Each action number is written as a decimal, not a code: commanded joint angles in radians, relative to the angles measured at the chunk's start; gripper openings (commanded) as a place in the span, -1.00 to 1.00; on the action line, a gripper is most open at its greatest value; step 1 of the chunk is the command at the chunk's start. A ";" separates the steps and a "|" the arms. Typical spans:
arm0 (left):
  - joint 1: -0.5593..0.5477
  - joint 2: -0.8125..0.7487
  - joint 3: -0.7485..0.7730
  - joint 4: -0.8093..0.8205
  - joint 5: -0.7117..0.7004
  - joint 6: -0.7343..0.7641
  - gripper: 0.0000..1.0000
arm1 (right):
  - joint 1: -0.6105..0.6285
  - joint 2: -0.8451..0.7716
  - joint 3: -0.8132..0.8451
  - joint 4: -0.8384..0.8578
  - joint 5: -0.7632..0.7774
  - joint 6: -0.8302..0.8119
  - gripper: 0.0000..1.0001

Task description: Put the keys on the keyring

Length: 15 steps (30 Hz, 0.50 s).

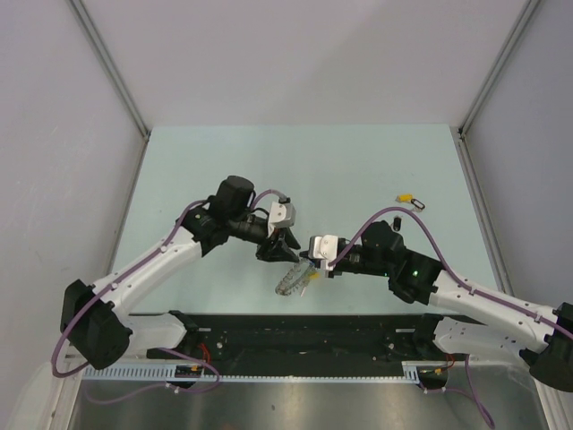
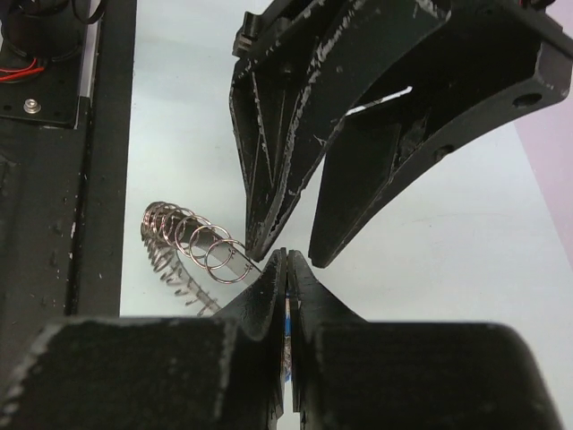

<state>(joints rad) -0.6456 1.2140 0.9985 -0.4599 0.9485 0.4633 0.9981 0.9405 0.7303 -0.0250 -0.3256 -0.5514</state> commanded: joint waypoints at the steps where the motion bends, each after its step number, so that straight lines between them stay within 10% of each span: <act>1: 0.000 0.013 0.022 -0.003 0.072 0.029 -0.20 | -0.003 -0.006 0.060 0.059 -0.015 -0.008 -1.00; 15: 0.001 0.033 -0.009 0.055 0.128 -0.017 -0.53 | 0.000 -0.009 0.060 0.054 -0.013 -0.005 -1.00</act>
<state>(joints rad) -0.6453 1.2446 0.9939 -0.4278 1.0012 0.4442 0.9962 0.9409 0.7315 -0.0349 -0.3275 -0.5518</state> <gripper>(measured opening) 0.252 0.009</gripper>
